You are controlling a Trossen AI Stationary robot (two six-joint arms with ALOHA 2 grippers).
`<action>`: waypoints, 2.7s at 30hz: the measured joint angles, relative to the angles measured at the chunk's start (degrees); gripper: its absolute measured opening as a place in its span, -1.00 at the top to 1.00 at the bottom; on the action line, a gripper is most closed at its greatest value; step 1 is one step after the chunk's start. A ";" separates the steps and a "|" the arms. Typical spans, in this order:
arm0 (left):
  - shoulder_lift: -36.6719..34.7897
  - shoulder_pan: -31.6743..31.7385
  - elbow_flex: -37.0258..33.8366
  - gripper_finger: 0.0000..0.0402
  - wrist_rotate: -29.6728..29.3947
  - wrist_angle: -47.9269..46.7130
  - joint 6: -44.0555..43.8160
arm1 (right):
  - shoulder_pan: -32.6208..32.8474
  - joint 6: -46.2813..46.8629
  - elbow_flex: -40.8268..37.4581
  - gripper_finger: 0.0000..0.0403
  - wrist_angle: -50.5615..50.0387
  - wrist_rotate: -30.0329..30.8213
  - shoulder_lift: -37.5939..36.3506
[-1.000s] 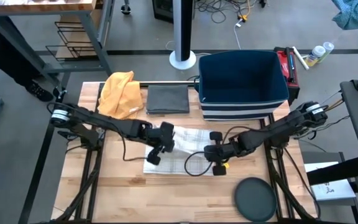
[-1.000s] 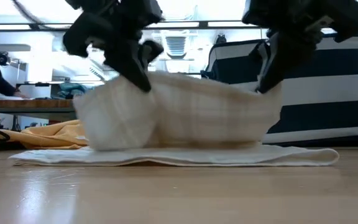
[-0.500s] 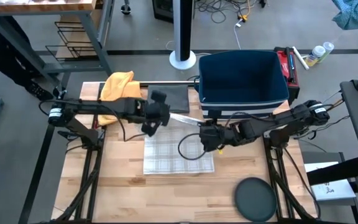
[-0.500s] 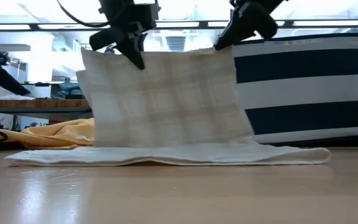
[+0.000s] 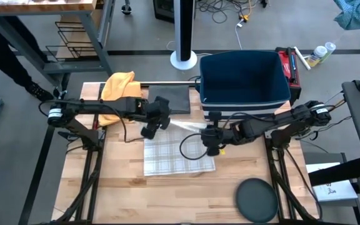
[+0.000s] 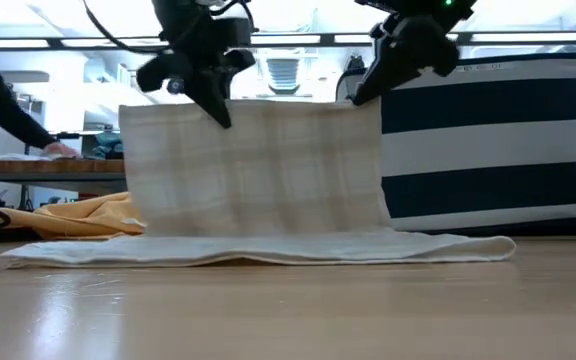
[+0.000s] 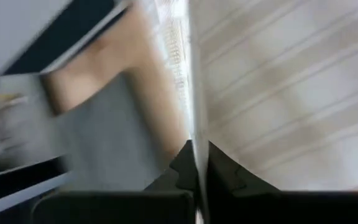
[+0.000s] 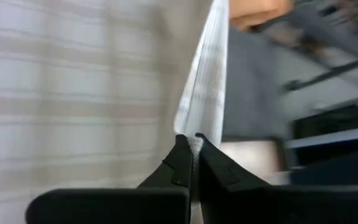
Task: Fold kitchen towel into neat rectangle
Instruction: Fold the white patterned towel
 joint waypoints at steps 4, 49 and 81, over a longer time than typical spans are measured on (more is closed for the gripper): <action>-0.22 -4.45 -0.24 1.00 9.68 -0.12 -6.28 | 2.14 7.25 -0.11 1.00 -2.21 -8.80 -0.02; 16.00 -23.00 -13.66 0.82 21.36 34.71 -22.94 | 16.78 27.66 -6.94 0.80 7.19 -13.61 13.31; 13.12 -23.40 -9.62 -0.03 14.24 34.25 -37.86 | 17.15 43.75 -8.57 0.35 -5.88 1.96 9.84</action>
